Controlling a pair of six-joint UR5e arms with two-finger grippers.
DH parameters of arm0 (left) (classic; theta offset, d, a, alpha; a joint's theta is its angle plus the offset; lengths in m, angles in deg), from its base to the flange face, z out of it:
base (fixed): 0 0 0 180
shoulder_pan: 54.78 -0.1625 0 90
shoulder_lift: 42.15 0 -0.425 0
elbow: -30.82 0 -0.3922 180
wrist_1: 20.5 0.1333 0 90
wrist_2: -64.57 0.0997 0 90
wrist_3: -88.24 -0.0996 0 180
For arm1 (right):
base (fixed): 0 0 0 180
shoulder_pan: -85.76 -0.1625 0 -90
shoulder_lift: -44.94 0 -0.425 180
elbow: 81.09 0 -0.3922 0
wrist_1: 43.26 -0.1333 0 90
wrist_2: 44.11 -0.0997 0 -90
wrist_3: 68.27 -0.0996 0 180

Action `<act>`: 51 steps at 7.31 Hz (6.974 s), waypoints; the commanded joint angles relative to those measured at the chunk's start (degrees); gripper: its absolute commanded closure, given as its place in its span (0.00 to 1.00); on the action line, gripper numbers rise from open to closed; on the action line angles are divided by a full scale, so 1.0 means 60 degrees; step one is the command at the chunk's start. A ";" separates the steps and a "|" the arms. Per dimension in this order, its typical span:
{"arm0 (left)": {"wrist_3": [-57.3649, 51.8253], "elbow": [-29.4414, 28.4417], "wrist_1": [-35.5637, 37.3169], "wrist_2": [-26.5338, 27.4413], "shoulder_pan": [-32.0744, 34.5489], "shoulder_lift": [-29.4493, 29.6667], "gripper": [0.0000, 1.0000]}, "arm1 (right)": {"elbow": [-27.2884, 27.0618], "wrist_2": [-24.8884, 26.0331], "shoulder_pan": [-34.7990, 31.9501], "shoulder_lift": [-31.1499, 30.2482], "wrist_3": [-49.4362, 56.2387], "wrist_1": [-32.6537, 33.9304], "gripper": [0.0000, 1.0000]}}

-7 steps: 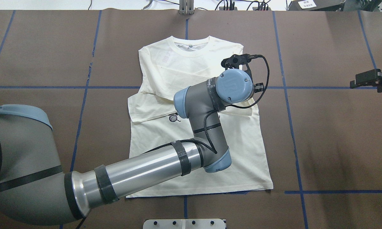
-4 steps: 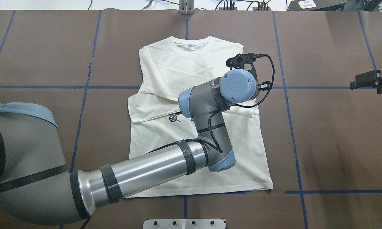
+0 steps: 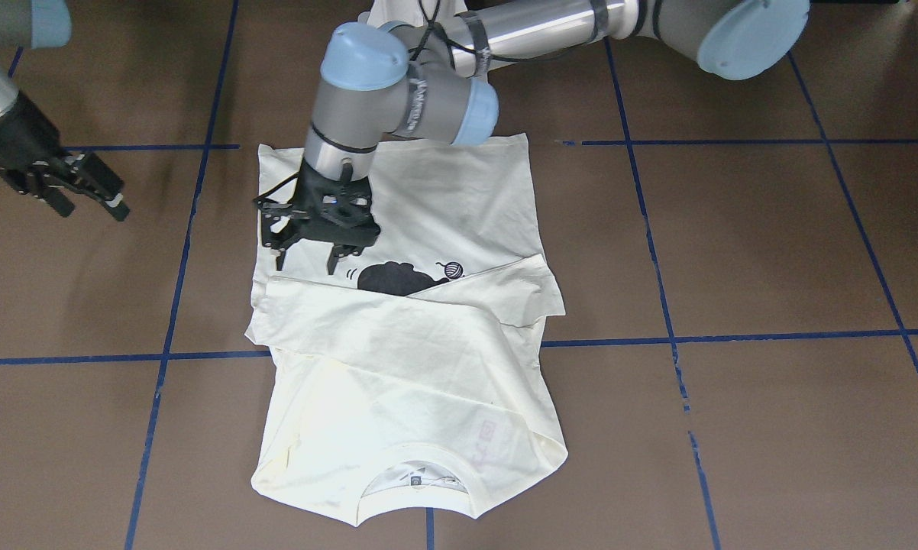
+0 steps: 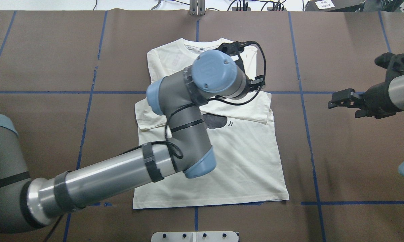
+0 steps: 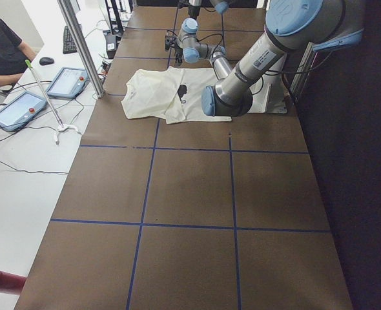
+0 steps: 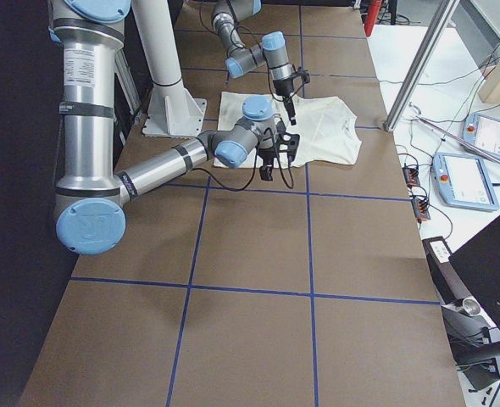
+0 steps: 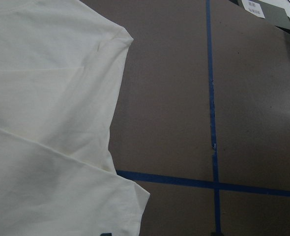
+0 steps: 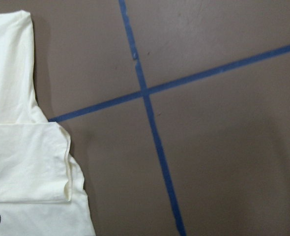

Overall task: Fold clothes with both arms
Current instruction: 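Release the sleeve with the left gripper while the right gripper moves to the hem, then move the left gripper down along the shirt side to the hem corner, then grasp both hem corners nearest the robot with both grippers, then lift the hem with both grippers and fold it toward the collar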

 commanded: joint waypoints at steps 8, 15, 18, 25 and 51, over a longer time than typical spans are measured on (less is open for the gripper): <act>-0.1337 0.2820 0.0679 -0.1854 0.1394 -0.3546 0.34 | -0.0742 0.7069 0.7659 -0.0424 -0.5749 0.1014 0.17; -0.1308 0.2848 0.0385 -0.1854 0.1394 -0.3766 0.34 | -0.0535 0.7172 0.7718 -0.0351 -0.5764 0.1045 1.00; -0.1279 0.2878 0.0385 -0.1854 0.1350 -0.4071 0.30 | -0.0623 0.7201 0.7689 -0.0351 -0.5764 0.1016 1.00; 0.3125 0.6233 0.0750 0.0283 -0.2688 -0.7677 0.31 | -0.1327 0.7099 0.7659 -0.0365 -0.5793 0.1016 1.00; -0.0414 0.2305 0.0544 -0.1371 0.2724 -0.4369 1.00 | 0.3055 0.1649 0.0808 0.4974 -0.2063 0.2730 1.00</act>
